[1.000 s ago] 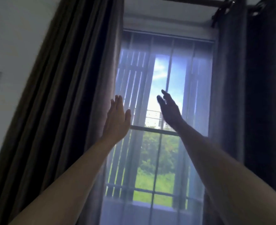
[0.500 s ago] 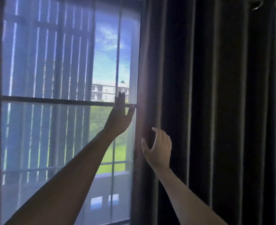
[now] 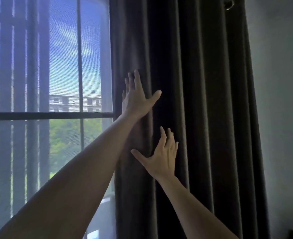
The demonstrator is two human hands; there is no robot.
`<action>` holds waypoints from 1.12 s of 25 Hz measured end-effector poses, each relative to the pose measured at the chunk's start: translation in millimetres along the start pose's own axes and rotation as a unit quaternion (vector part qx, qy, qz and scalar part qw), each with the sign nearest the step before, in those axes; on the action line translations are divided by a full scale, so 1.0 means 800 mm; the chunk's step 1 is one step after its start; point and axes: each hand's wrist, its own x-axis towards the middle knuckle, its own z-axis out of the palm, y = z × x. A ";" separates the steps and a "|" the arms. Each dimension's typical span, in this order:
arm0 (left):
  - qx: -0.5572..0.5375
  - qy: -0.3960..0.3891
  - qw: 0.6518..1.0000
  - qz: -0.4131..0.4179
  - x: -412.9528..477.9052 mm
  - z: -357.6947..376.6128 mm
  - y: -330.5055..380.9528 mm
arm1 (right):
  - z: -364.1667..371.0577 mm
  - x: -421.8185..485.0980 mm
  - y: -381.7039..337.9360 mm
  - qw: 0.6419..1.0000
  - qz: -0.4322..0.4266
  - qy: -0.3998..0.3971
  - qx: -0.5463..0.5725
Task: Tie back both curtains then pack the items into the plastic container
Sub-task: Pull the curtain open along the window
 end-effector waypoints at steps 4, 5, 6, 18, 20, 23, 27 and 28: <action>-0.013 -0.052 0.998 0.014 0.036 0.037 0.005 | 0.007 0.023 0.020 0.996 0.057 0.033 -0.054; -0.003 -0.044 0.999 0.016 0.043 0.043 0.008 | 0.005 0.028 0.029 0.995 0.063 0.038 -0.067; -0.002 -0.032 0.999 0.015 0.050 0.049 0.011 | 0.002 0.035 0.039 0.994 0.066 0.040 -0.078; -0.033 -0.076 0.996 0.025 0.161 0.181 0.086 | -0.025 0.146 0.160 0.991 0.065 0.089 -0.068; -0.022 -0.085 0.996 0.028 0.181 0.221 0.104 | -0.040 0.175 0.198 0.991 0.058 0.095 -0.070; -0.030 -0.076 0.995 0.048 0.202 0.279 0.131 | -0.051 0.198 0.253 0.991 0.045 0.105 -0.073; -0.038 -0.078 0.994 0.069 0.233 0.387 0.169 | -0.070 0.260 0.354 0.989 0.052 0.102 -0.090; -0.042 -0.083 0.993 0.074 0.237 0.396 0.174 | -0.075 0.269 0.363 0.990 0.053 0.097 -0.093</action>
